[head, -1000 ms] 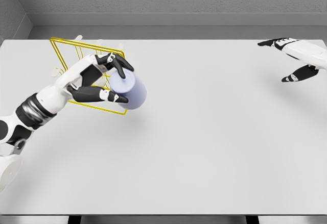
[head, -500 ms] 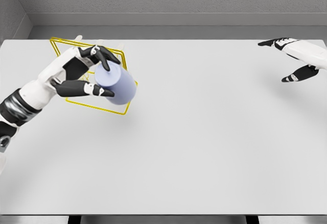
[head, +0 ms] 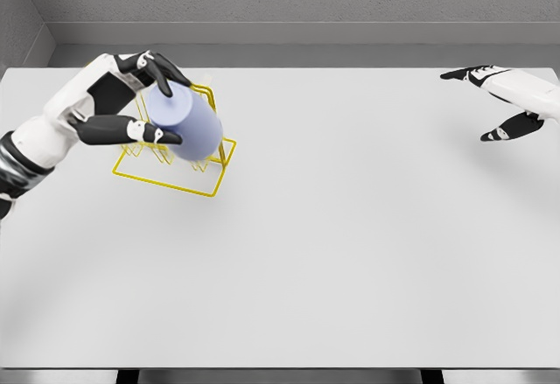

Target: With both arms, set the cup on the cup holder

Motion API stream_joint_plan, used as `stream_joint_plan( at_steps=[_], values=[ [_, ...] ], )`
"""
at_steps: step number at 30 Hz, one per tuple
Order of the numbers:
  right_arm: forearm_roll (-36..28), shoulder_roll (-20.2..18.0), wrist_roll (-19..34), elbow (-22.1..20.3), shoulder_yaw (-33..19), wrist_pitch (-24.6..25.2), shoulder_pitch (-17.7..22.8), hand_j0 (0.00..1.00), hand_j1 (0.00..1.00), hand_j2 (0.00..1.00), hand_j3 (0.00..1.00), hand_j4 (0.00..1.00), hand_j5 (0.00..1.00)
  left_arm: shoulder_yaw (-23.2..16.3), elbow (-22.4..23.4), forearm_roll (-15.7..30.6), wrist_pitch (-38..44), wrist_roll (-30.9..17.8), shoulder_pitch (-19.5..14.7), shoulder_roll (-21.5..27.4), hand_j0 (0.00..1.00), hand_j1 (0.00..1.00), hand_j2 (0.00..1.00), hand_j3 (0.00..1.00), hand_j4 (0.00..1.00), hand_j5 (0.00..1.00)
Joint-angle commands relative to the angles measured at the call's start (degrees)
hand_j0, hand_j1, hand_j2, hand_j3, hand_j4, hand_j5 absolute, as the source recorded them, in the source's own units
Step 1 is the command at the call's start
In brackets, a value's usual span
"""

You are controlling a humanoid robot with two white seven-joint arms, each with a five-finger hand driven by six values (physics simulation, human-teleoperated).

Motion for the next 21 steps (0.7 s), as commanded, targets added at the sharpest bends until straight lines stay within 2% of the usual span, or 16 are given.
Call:
stream_joint_plan(
  at_steps=[1,21],
  values=[
    [-0.4,0.0,0.0,0.0,0.0,0.1,0.1,1.0,1.0,1.0,1.0,1.0,1.0,0.1,0.1,0.4,0.6,0.1,-0.1,0.3,0.35,0.35,0.35,0.35,0.35,0.35],
    [-0.4,0.0,0.0,0.4,-0.1,0.1,-0.1,1.0,1.0,1.0,1.0,1.0,1.0,1.9,0.8,0.4,2.1,0.1,0.2,3.1,0.35,0.35,0.35,0.35,0.35,0.35]
  ],
)
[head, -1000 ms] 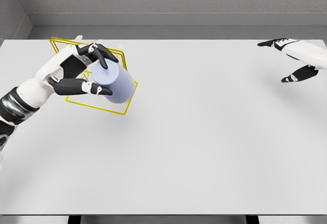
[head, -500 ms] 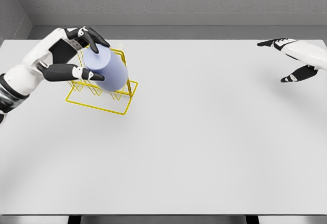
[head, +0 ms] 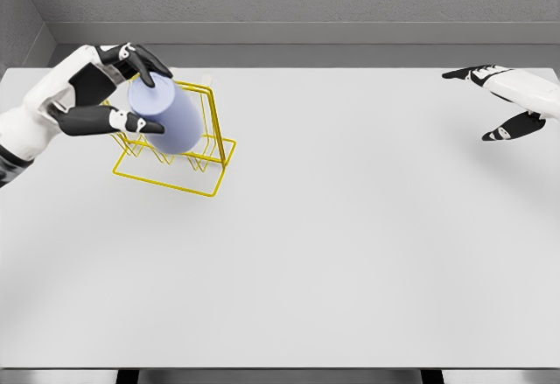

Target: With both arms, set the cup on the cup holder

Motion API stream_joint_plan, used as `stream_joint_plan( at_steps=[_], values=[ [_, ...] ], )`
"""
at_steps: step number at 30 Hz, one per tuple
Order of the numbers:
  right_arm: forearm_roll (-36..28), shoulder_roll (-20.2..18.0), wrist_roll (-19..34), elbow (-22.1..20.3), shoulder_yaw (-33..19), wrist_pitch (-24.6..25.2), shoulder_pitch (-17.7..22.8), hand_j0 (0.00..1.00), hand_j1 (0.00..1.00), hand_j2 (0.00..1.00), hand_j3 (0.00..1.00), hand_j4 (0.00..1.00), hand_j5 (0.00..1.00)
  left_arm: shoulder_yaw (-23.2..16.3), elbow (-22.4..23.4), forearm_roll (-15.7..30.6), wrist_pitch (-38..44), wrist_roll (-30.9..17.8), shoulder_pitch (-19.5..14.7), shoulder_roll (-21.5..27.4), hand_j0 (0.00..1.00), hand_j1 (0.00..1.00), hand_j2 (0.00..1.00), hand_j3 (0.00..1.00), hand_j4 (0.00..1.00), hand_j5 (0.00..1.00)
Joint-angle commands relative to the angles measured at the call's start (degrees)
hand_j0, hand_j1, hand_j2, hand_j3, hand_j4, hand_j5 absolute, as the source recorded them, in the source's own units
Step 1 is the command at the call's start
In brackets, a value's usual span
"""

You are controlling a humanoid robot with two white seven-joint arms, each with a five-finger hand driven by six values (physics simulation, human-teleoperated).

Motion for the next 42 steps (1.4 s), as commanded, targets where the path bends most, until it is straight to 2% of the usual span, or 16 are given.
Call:
stream_joint_plan(
  at_steps=[1,30,31,32,33,35,38,42],
  values=[
    [-0.4,0.1,-0.1,0.0,-0.1,0.1,0.0,1.0,1.0,1.0,1.0,1.0,1.0,0.0,0.0,0.3,0.1,0.0,0.0,0.4,0.35,0.35,0.35,0.35,0.35,0.35],
    [-0.4,0.3,0.0,0.1,-0.1,0.1,0.0,1.0,1.0,1.0,1.0,1.0,1.0,0.4,-0.1,0.1,0.9,0.0,-0.5,0.4,0.35,0.35,0.35,0.35,0.35,0.35],
    [-0.4,0.3,0.0,0.1,-0.1,0.1,0.0,1.0,1.0,1.0,1.0,1.0,1.0,0.4,-0.1,0.1,0.9,0.0,-0.4,0.5,0.36,0.36,0.36,0.36,0.36,0.36],
    [-0.4,0.3,0.0,0.1,-0.1,0.1,0.0,1.0,1.0,1.0,1.0,1.0,1.0,0.4,-0.1,0.1,0.8,0.0,-0.4,0.5,0.43,0.43,0.43,0.43,0.43,0.43],
    [-0.4,0.3,0.0,0.1,-0.1,0.1,0.0,1.0,1.0,1.0,1.0,1.0,1.0,0.4,-0.1,0.1,0.7,0.0,-0.2,0.5,0.55,0.55,0.55,0.55,0.55,0.55],
    [-0.4,0.3,0.0,0.1,-0.1,0.1,0.0,1.0,1.0,1.0,1.0,1.0,1.0,0.2,-0.2,-0.4,0.5,-0.1,0.0,0.6,0.71,0.71,0.71,0.71,0.71,0.71],
    [-0.4,0.3,0.0,0.1,-0.1,0.1,0.0,1.0,1.0,1.0,1.0,1.0,1.0,0.2,-0.2,-0.4,0.5,-0.1,0.0,0.7,0.78,0.78,0.78,0.78,0.78,0.78],
    [-0.4,0.3,0.0,0.1,-0.1,0.1,0.0,1.0,1.0,1.0,1.0,1.0,1.0,0.2,-0.2,-0.4,0.4,-0.1,0.0,0.9,0.79,0.79,0.79,0.79,0.79,0.79]
  ],
)
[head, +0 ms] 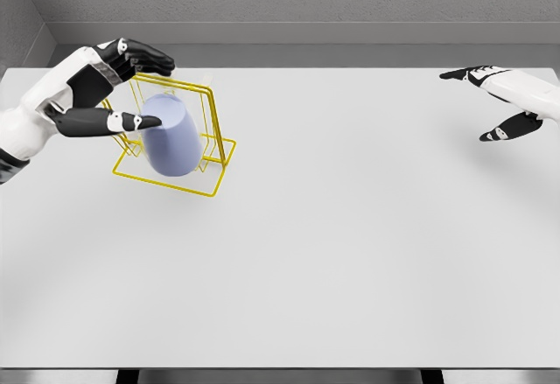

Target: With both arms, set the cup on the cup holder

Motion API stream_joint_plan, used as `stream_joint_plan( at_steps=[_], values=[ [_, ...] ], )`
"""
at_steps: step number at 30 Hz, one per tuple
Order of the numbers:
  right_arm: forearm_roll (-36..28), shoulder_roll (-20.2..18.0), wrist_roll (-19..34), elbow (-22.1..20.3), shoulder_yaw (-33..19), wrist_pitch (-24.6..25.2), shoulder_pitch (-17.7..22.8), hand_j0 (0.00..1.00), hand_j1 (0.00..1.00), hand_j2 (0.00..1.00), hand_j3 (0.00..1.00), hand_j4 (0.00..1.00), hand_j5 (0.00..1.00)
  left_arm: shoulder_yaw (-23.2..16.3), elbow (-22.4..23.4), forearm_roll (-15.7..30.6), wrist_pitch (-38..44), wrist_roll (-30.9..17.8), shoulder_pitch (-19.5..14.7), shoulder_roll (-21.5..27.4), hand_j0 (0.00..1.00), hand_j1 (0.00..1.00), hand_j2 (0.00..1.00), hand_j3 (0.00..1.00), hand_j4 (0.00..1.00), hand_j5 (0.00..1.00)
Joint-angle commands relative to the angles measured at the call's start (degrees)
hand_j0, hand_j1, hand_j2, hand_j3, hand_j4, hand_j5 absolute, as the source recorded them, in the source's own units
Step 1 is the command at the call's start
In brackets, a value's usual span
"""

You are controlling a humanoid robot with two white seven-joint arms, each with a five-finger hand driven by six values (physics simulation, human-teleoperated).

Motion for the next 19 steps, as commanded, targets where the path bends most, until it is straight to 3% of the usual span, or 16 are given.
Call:
stream_joint_plan(
  at_steps=[1,10,11,12,15,19],
  values=[
    [-0.4,-0.1,0.0,0.0,-0.1,0.1,0.0,1.0,1.0,1.0,1.0,1.0,1.0,0.0,-0.1,0.4,0.0,0.0,0.0,0.1,0.79,0.79,0.79,0.79,0.79,0.79],
    [-0.4,-0.1,0.0,0.0,-0.1,0.1,0.0,1.0,1.0,1.0,1.0,1.0,1.0,0.3,-0.1,0.4,-0.1,-0.3,0.2,0.5,0.79,0.79,0.79,0.79,0.79,0.79],
    [-0.4,-0.1,0.0,0.0,-0.1,0.1,0.0,1.0,1.0,1.0,1.0,1.0,1.0,0.3,-0.3,0.5,-0.5,-0.3,0.3,0.5,0.91,0.91,0.91,0.91,0.91,0.91],
    [-0.4,-0.1,0.0,-0.1,-0.1,0.1,0.0,1.0,1.0,1.0,1.0,1.0,1.0,0.3,-0.4,0.7,-1.6,-1.0,0.3,0.6,1.0,1.0,1.0,1.0,1.0,1.0],
    [-0.4,-0.1,0.0,-0.1,-0.1,0.1,0.0,1.0,1.0,1.0,1.0,1.0,1.0,-0.2,-0.5,0.8,-15.5,-4.6,3.0,2.1,1.0,1.0,1.0,1.0,1.0,1.0],
    [-0.4,0.2,0.0,0.0,-0.1,0.1,0.0,1.0,1.0,1.0,1.0,1.0,1.0,-0.3,-0.6,1.0,-17.7,-4.6,5.2,6.3,1.0,1.0,1.0,1.0,1.0,1.0]
  ],
)
